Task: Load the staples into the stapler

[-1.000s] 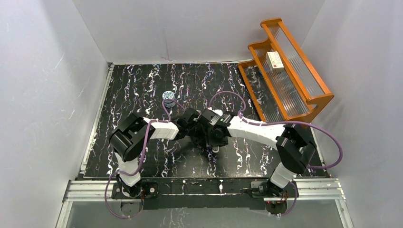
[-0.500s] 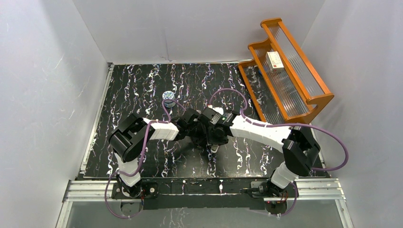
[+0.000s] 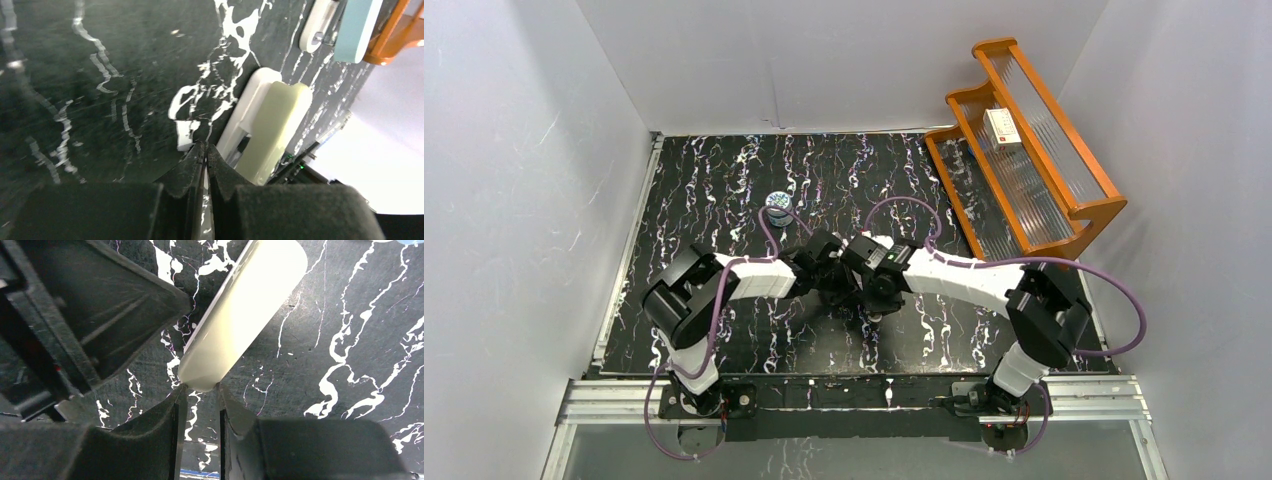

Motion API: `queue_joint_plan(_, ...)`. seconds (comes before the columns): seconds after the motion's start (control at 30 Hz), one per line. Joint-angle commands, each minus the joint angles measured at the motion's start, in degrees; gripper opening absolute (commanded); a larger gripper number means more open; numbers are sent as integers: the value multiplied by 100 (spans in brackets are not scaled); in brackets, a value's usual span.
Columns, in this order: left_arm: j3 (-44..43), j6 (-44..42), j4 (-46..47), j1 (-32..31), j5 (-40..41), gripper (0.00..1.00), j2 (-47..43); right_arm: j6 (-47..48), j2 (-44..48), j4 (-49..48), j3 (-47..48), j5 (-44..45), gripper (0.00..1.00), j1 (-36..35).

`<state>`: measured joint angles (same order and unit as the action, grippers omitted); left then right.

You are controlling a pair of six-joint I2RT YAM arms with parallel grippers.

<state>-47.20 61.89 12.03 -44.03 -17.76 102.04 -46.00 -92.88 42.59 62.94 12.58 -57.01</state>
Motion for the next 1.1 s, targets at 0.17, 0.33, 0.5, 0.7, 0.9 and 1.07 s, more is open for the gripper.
queue_joint_plan(0.17,103,-457,-939,-9,993,6,-791,-23,-72,-102,-364,-42,36,115)
queue_joint_plan(0.33,91,-613,-1148,-9,1393,8,-1146,70,416,82,332,442,54,181)
queue_joint_plan(0.5,91,-779,-1495,-10,1788,10,-1513,88,633,220,621,637,66,358)
queue_joint_plan(0.7,227,-885,-1692,-9,2132,15,-1953,-368,637,-63,247,890,77,545)
queue_joint_plan(0.9,313,-950,-2175,16,2569,31,-2493,-585,93,-559,147,673,78,591)
queue_joint_plan(1.07,417,-964,-2485,61,2709,38,-2938,-578,-231,-895,93,707,68,594)
